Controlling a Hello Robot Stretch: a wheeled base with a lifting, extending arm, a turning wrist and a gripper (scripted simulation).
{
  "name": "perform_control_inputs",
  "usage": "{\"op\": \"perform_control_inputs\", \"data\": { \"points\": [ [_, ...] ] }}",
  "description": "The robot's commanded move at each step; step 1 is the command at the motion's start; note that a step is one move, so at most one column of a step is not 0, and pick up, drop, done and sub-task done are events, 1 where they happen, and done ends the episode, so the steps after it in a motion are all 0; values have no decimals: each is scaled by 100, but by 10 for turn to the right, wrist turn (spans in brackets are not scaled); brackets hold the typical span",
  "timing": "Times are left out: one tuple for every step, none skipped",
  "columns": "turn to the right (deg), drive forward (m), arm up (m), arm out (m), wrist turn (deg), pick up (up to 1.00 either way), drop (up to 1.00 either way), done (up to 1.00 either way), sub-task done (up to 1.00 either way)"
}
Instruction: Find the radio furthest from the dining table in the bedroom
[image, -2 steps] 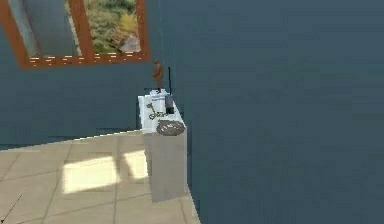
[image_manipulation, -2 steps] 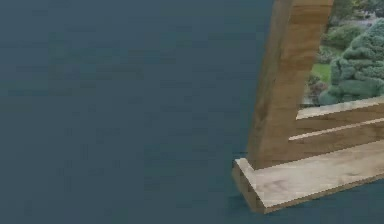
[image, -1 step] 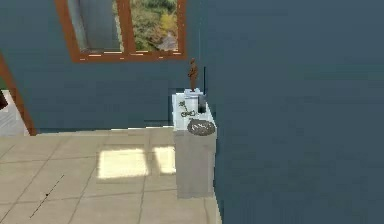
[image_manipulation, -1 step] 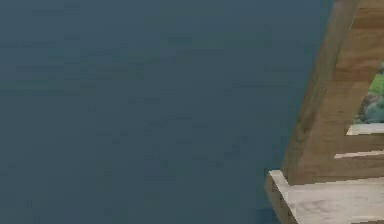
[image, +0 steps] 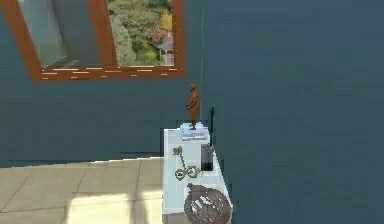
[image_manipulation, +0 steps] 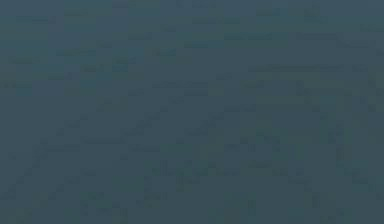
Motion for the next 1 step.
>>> {"op": "perform_control_inputs", "data": {
  "points": [
    [0, 0, 0, 0, 0, 0, 0, 100, 0]
  ]
}}
